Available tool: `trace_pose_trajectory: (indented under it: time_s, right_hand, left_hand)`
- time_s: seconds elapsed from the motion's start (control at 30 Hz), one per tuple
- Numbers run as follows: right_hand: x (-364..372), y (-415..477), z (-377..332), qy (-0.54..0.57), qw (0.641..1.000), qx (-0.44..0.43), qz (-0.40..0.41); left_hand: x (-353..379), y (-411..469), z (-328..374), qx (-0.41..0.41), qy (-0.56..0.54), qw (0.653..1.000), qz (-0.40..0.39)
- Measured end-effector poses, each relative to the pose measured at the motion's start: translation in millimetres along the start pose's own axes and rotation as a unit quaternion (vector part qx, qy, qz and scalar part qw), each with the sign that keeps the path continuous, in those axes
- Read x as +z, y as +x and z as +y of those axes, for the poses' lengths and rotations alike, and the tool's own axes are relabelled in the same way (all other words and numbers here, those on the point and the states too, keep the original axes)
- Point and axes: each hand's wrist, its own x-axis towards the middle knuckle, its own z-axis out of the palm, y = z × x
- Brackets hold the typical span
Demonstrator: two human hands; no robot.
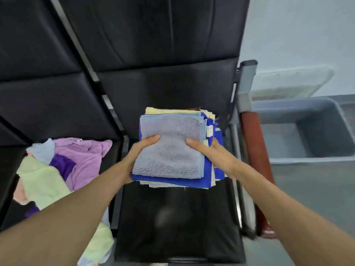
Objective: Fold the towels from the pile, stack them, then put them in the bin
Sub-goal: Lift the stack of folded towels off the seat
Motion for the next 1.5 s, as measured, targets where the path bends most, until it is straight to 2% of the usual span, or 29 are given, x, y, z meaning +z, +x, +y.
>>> trace_pose_trajectory:
  time_s: [0.13,0.27,0.4,0.57,0.67,0.87,1.07,1.5]
  right_hand:
    - [-95,-85,-20,0.043,0.997,-0.05,0.046]
    - [-162,-148,-31,0.095,0.99,-0.049,0.095]
    - [-230,-194,-34,0.106,0.985,-0.05,0.126]
    - [-288,-204,-28,0.127,0.974,-0.056,0.178]
    - [-313,-194,-22,0.139,0.966,-0.055,0.213]
    - [-372,-143,-18,0.149,0.964,-0.018,0.218]
    - [-440,-48,-15,0.136,0.974,0.041,0.178]
    - [-580,70,43,0.158,0.978,0.124,0.06]
  left_hand:
    - [130,-23,7,0.028,0.048,0.998,-0.017]
    - [227,-37,9,0.014,0.057,0.997,-0.046]
    - [308,-34,9,0.011,0.085,0.993,-0.08]
    - [370,-11,9,0.01,0.121,0.989,-0.091]
    - [393,15,9,0.003,0.117,0.989,-0.095]
    - [425,80,17,0.0,0.1,0.991,-0.093]
    - [442,172,27,-0.032,0.072,0.996,-0.048]
    - [515,324,19,-0.108,0.151,0.98,0.07]
